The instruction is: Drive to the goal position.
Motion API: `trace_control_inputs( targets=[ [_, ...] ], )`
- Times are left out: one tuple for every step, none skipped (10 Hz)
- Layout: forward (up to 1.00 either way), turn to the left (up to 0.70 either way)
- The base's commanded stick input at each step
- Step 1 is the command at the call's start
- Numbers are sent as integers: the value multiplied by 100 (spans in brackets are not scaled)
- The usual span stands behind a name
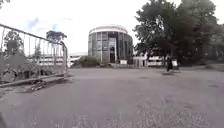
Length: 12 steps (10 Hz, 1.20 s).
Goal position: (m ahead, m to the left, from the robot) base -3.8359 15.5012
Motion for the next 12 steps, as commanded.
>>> trace_control_inputs(
  targets=[
    [70,0],
    [70,0],
    [70,0],
    [70,0],
    [70,0],
    [70,0],
    [70,0],
    [70,0],
    [70,0],
    [70,0],
    [70,0],
    [70,0]
  ],
)
